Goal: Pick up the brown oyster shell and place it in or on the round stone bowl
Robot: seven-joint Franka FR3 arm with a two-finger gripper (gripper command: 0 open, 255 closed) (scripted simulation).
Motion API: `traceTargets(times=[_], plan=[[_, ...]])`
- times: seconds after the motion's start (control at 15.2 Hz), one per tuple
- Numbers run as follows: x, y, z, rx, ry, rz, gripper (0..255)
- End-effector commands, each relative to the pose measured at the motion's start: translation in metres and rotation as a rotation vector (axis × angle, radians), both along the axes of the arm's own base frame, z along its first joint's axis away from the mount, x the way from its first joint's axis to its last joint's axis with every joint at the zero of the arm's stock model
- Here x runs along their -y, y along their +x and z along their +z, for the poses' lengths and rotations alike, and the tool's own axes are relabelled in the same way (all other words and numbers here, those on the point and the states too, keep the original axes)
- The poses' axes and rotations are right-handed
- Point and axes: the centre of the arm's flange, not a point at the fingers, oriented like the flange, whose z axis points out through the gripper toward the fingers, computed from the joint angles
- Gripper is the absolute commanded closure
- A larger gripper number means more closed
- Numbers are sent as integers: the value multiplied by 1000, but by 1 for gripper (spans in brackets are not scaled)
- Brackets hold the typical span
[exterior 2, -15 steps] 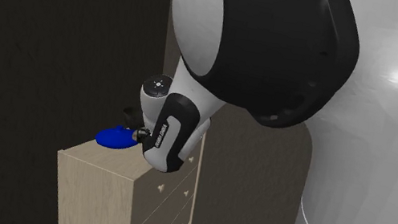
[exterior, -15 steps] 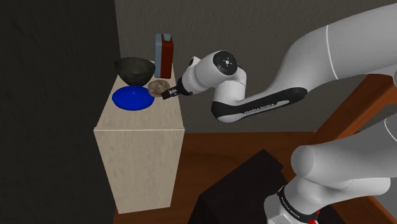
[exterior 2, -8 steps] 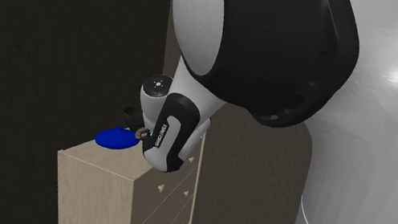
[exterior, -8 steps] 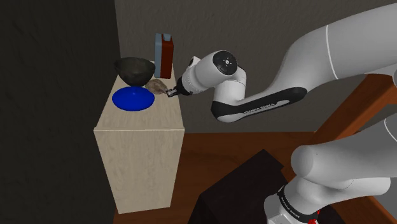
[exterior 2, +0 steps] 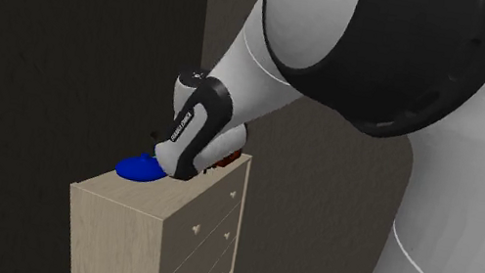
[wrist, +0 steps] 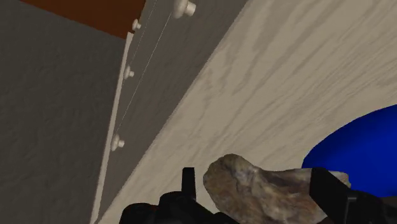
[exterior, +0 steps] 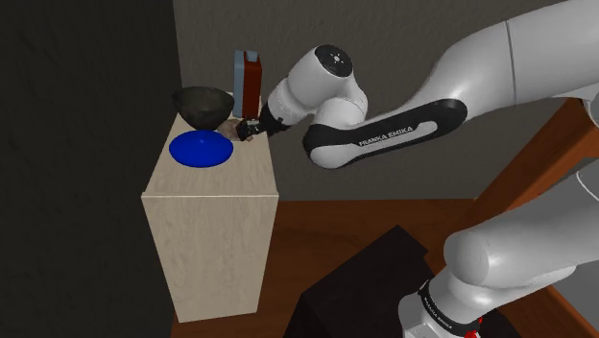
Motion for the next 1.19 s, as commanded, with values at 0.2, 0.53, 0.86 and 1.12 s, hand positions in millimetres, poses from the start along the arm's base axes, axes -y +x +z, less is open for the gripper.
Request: traceTargets(times=[0.2,0.53,0.86,1.12], plan=[[-6,39,38,-313,388,-221,0],[-13,49,15,-313,388,-221,0],[-15,52,7,-313,388,-221,0],[-15,52,7,-313,388,-221,0]])
